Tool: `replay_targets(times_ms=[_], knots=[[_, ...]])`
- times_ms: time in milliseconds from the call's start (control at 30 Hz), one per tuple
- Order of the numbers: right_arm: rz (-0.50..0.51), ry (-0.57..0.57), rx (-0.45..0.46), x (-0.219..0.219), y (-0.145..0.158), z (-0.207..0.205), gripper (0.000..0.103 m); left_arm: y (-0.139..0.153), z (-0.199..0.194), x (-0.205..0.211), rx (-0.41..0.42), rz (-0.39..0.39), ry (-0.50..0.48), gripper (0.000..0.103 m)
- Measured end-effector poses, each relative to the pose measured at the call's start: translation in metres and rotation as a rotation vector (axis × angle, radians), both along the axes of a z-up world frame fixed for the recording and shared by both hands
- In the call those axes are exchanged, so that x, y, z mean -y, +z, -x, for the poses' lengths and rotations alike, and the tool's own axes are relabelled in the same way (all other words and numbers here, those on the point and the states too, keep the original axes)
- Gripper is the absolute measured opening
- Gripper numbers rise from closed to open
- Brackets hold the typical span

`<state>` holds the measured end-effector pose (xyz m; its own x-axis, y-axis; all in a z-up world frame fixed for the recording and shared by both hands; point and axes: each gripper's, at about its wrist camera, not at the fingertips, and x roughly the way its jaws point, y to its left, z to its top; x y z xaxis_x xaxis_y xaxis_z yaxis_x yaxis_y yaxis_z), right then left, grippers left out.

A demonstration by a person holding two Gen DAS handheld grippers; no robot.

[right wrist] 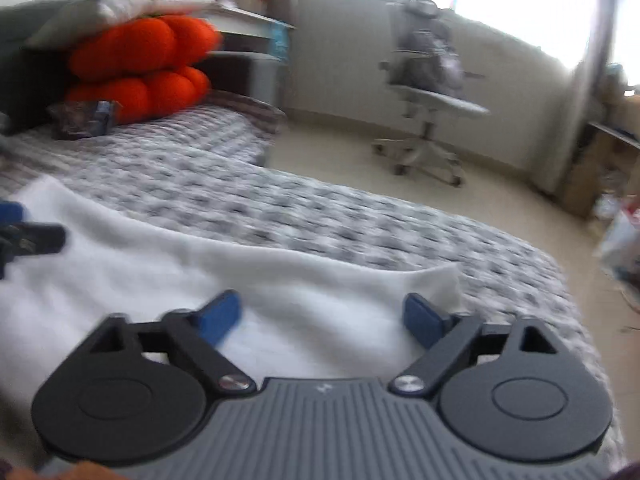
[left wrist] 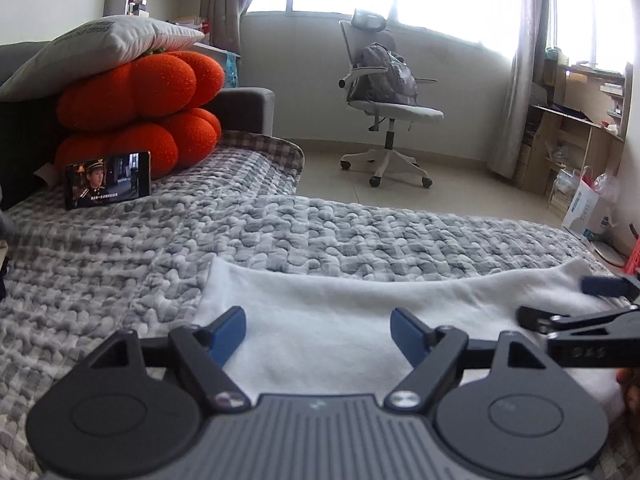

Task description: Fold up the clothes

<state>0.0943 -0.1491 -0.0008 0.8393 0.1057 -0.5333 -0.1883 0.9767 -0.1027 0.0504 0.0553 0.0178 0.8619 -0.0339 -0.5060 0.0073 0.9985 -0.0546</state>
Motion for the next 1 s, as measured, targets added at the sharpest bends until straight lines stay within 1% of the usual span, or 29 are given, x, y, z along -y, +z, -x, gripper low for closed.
replay_targets(times_ms=[67,133,233,367,433,533,567,633,667,733,833,900,1000], knots=[[-0.028,-0.054,-0.019,0.012,0.0,-0.001,0.099,0.001,-0.004,-0.003,-0.003,0.01,0.002,0.081],[-0.026,-0.103,-0.035,0.02,-0.001,0.0,0.102,0.001,-0.007,-0.006,-0.007,0.021,0.003,0.081],[-0.1,-0.139,-0.068,0.033,-0.003,0.001,0.102,0.0,-0.012,-0.013,-0.015,0.039,0.004,0.081],[-0.133,-0.17,-0.073,0.037,-0.003,0.004,0.102,0.004,-0.004,-0.024,-0.013,0.074,0.012,0.08],[-0.134,-0.176,-0.049,0.035,-0.001,0.007,0.102,0.009,0.008,-0.025,0.011,0.075,0.003,0.08],[-0.164,-0.207,0.035,0.037,0.01,0.027,0.102,0.015,0.028,-0.023,0.052,0.045,0.005,0.081],[-0.194,-0.195,0.056,0.037,0.014,0.035,0.102,0.016,0.033,-0.022,0.063,0.038,0.006,0.081],[-0.255,-0.128,0.09,0.037,0.021,0.052,0.103,0.016,0.043,-0.019,0.077,0.04,0.002,0.081],[-0.259,-0.096,0.093,0.033,0.021,0.057,0.103,0.015,0.047,-0.017,0.081,0.043,-0.009,0.081],[-0.251,-0.044,0.086,0.023,0.019,0.066,0.103,0.01,0.052,-0.013,0.084,0.023,-0.016,0.082],[-0.236,0.021,0.068,0.01,0.013,0.077,0.103,-0.004,0.055,-0.004,0.079,-0.027,-0.007,0.082],[-0.208,0.02,0.037,0.004,0.001,0.077,0.103,-0.008,0.056,-0.002,0.078,-0.044,-0.002,0.082],[-0.165,0.012,0.042,-0.002,-0.003,0.078,0.103,-0.009,0.056,-0.002,0.077,-0.05,0.007,0.083]])
